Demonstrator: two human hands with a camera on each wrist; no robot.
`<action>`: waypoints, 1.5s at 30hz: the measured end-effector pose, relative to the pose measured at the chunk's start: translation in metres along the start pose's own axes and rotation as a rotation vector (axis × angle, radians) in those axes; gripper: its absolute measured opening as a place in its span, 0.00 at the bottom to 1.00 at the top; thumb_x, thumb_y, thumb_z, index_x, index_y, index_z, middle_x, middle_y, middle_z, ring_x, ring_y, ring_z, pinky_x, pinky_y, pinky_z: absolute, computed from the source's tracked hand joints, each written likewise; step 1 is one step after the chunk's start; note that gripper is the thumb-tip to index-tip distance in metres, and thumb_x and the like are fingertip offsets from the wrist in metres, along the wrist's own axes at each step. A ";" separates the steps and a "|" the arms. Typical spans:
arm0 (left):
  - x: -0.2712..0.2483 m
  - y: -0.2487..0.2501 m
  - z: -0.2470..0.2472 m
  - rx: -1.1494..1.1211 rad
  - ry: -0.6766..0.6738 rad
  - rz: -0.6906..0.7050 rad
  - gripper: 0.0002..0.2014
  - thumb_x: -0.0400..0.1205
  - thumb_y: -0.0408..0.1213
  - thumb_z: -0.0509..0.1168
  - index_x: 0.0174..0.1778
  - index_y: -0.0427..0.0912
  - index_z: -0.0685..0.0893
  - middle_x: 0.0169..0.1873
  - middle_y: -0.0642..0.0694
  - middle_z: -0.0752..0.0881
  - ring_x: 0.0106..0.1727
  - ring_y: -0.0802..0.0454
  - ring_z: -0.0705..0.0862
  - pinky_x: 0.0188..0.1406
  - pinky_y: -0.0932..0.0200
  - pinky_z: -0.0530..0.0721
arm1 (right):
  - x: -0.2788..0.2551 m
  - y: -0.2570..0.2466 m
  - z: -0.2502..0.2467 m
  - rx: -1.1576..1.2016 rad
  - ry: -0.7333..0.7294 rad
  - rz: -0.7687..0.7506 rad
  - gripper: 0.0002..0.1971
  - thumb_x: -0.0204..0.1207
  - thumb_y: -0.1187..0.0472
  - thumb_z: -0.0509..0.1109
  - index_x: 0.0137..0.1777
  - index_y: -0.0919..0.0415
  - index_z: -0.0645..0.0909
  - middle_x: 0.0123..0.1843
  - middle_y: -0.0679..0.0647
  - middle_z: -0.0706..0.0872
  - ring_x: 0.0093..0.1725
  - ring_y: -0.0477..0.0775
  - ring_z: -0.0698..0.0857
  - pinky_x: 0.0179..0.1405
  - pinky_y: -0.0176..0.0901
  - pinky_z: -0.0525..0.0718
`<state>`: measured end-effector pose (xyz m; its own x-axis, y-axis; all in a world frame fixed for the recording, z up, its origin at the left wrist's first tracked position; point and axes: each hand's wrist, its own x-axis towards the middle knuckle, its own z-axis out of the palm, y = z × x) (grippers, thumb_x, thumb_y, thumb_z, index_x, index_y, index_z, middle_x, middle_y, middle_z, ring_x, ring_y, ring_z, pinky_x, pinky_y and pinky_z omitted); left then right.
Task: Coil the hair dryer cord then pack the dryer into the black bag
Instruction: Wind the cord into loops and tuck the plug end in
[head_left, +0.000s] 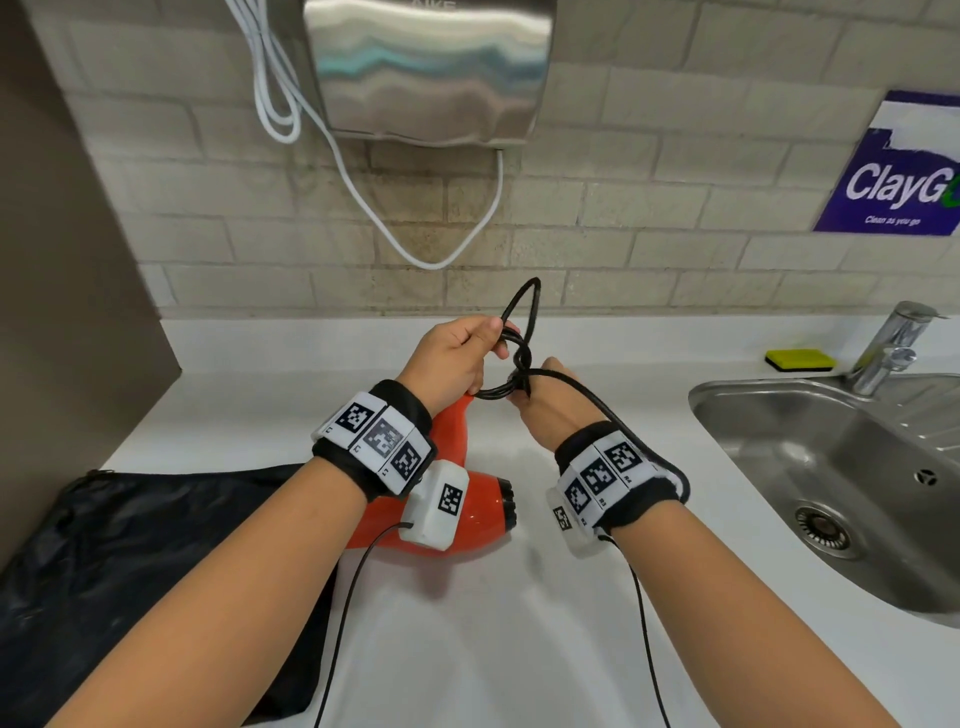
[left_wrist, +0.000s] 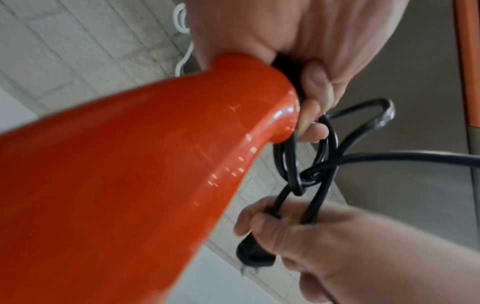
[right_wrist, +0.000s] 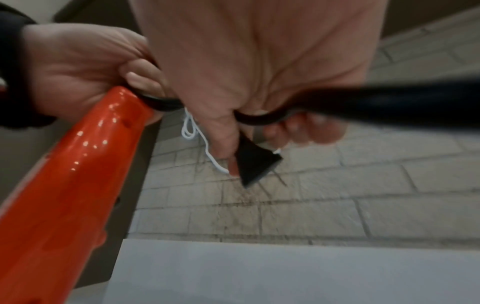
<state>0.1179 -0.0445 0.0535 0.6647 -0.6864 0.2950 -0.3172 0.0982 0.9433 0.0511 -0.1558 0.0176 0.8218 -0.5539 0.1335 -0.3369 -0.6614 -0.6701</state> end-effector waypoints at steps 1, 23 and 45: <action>0.000 0.000 0.001 -0.004 0.002 -0.007 0.13 0.86 0.40 0.53 0.46 0.44 0.83 0.28 0.55 0.81 0.14 0.62 0.68 0.18 0.70 0.70 | -0.003 -0.009 -0.002 0.236 -0.030 0.004 0.08 0.76 0.59 0.61 0.35 0.57 0.72 0.41 0.54 0.76 0.42 0.49 0.74 0.51 0.46 0.73; 0.002 0.002 0.004 0.022 -0.061 -0.068 0.13 0.87 0.41 0.51 0.43 0.50 0.79 0.35 0.39 0.83 0.14 0.60 0.69 0.21 0.63 0.70 | -0.015 -0.026 -0.040 0.471 -0.256 0.005 0.12 0.58 0.66 0.66 0.40 0.55 0.70 0.39 0.51 0.74 0.40 0.50 0.74 0.35 0.40 0.69; 0.006 0.000 0.000 -0.157 0.101 -0.119 0.11 0.87 0.34 0.49 0.43 0.43 0.75 0.30 0.49 0.82 0.12 0.62 0.66 0.15 0.68 0.67 | -0.014 -0.044 0.000 0.401 0.193 -0.067 0.21 0.82 0.57 0.55 0.71 0.66 0.62 0.52 0.58 0.82 0.55 0.57 0.82 0.46 0.35 0.74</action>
<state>0.1219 -0.0491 0.0557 0.7578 -0.6252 0.1869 -0.1286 0.1377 0.9821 0.0544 -0.1187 0.0455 0.7223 -0.6259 0.2940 -0.0504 -0.4717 -0.8803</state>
